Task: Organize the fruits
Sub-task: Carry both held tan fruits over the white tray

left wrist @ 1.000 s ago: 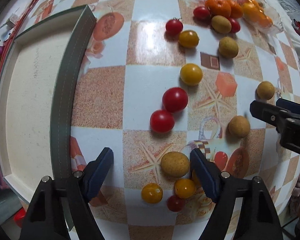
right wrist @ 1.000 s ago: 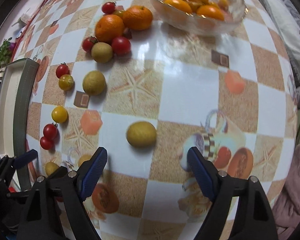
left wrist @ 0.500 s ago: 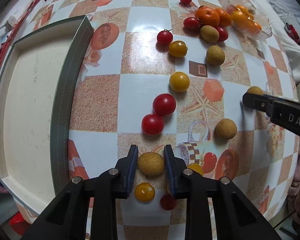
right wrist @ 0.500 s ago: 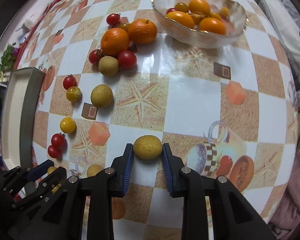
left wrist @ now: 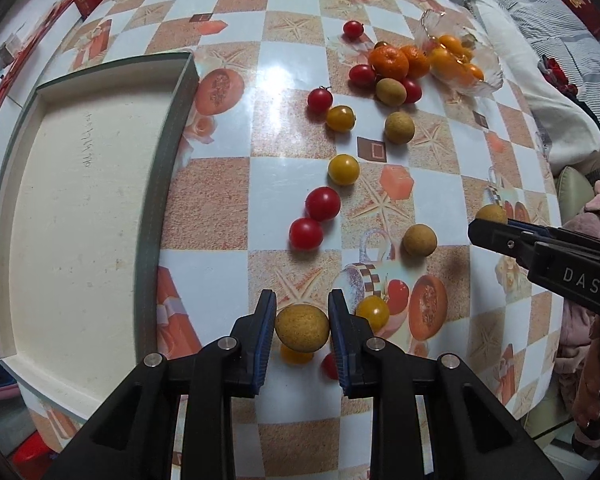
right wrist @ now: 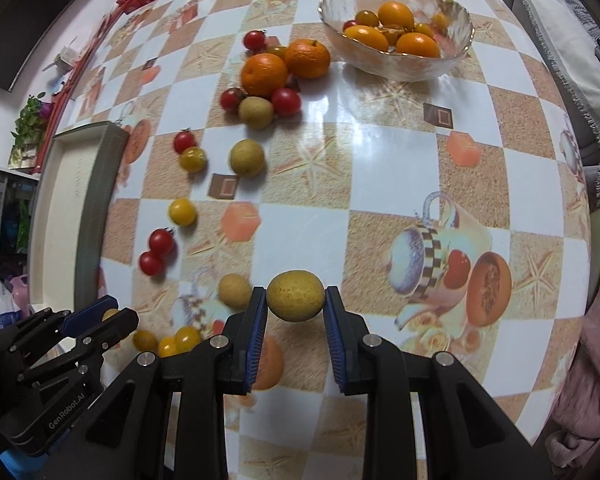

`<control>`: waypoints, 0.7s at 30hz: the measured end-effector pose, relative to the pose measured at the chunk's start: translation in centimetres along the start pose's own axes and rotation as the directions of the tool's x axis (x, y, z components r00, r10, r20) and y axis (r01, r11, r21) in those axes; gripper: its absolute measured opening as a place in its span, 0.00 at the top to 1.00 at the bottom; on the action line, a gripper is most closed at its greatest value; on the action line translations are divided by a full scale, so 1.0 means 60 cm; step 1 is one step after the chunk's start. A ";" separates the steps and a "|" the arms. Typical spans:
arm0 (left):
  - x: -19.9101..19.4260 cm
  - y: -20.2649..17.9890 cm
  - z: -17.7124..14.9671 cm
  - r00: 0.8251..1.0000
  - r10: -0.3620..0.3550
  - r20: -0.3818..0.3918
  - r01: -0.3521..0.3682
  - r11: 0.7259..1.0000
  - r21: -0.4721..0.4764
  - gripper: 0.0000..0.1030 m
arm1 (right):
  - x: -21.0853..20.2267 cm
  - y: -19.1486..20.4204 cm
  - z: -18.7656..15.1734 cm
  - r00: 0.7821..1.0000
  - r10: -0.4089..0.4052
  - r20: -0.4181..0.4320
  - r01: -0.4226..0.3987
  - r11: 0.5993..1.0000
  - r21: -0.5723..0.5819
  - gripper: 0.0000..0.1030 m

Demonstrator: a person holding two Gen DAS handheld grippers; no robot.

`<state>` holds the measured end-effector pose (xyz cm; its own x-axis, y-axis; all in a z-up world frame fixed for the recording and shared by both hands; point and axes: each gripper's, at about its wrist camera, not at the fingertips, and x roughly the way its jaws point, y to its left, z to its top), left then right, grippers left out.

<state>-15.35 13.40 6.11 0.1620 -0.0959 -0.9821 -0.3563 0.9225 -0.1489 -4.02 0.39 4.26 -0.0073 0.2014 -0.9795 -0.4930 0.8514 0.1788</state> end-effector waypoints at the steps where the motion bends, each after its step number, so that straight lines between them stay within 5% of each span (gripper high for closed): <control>1: 0.000 0.011 0.010 1.000 -0.003 0.002 0.003 1.000 -0.002 0.73 | -0.004 0.004 -0.001 1.000 0.002 0.001 -0.002 1.000 -0.002 0.70; 21: -0.077 0.189 -0.032 0.996 0.024 0.085 -0.014 0.994 -0.106 0.73 | -0.019 0.189 -0.002 0.999 0.037 0.005 -0.036 0.989 -0.146 0.70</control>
<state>-21.91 23.58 8.76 0.2313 -0.0420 -0.9720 -0.4541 0.8789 -0.1461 -9.72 9.71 7.40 -0.0211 0.2356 -0.9716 -0.6143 0.7637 0.1985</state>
